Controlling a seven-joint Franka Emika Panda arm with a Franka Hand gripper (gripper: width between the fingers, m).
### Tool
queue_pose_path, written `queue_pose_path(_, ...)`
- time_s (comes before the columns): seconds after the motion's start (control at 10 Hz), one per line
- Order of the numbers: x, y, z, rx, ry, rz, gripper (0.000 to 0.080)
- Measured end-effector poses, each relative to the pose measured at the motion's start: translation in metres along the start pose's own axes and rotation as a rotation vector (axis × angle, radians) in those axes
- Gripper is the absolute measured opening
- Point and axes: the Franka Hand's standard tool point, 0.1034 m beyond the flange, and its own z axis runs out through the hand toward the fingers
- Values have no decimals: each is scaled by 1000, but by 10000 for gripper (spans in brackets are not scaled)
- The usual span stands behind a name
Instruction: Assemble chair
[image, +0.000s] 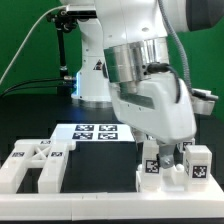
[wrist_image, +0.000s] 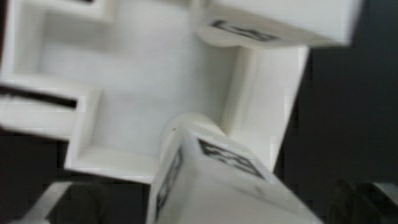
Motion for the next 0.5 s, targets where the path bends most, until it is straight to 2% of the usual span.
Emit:
queue_pose_path(0.1,-1,1,1,10,16,-46,644)
queue_pose_path(0.4,1,2,2,2,22,-266,649)
queue_pose_path(0.5,-3,2,6,-57,73,-579,649)
